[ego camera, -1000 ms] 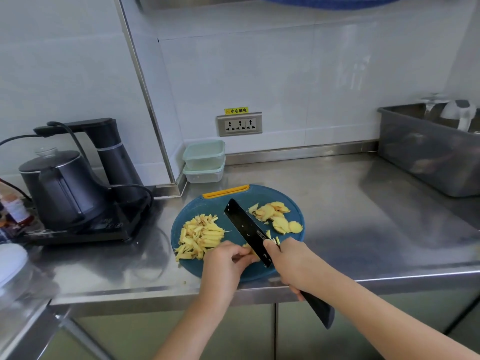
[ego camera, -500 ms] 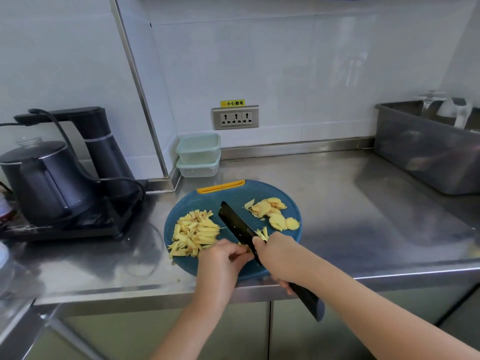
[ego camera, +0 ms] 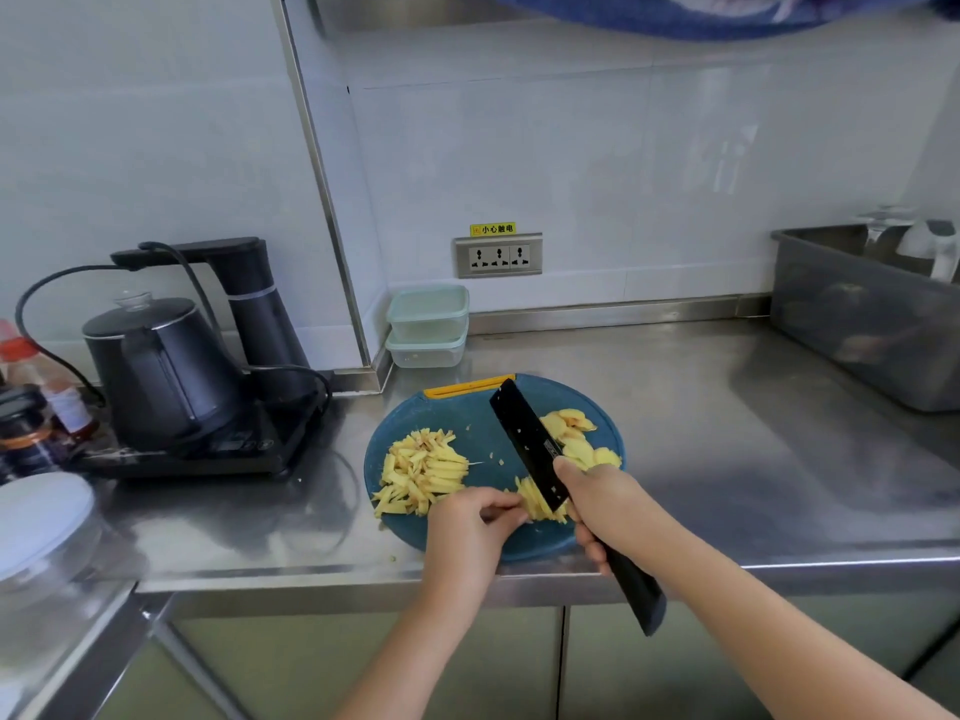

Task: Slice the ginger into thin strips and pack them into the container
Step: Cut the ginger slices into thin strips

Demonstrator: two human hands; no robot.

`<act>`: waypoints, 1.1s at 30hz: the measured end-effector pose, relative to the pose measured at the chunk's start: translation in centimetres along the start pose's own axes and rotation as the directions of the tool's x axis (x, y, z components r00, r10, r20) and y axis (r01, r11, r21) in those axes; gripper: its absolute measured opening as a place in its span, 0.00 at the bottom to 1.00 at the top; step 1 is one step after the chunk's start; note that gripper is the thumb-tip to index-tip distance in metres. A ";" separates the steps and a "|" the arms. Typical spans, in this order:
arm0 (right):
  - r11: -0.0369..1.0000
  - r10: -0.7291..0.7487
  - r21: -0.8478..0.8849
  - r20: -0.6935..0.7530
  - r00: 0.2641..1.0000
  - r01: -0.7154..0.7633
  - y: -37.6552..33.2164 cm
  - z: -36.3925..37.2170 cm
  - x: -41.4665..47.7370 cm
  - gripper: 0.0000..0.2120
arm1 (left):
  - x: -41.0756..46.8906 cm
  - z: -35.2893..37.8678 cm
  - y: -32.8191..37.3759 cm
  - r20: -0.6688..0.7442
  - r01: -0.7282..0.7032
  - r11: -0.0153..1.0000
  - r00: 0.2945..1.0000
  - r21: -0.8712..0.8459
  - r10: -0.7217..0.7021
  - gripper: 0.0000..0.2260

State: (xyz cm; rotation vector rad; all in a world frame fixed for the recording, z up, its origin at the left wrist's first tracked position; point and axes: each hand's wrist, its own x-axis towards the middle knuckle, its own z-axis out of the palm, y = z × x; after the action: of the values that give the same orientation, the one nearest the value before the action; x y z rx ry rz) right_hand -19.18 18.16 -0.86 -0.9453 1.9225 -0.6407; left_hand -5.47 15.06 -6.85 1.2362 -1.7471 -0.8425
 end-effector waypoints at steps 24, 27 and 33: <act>0.984 -0.043 -0.173 0.055 0.998 0.052 1.3 1.0 -0.2 0.24 | 0.4 0.2 0.8 -0.019 0.143 0.990 0.990 0.013 -0.142 0.03; 0.961 -0.095 -0.258 0.040 0.995 0.102 1.4 1.2 -0.3 0.24 | 0.7 0.0 1.3 -0.025 0.192 0.981 0.981 0.042 -0.191 0.03; 0.911 -0.296 -0.290 0.039 0.954 0.294 2.4 1.1 -1.5 0.23 | 2.4 -1.4 1.9 0.123 0.356 0.914 0.916 0.193 -0.383 0.07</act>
State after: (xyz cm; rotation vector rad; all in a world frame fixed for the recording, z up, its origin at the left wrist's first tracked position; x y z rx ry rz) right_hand -18.65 20.66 -2.43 -1.4440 1.9290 -0.5356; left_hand -5.43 13.21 -3.96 1.6905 -1.7621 -1.0521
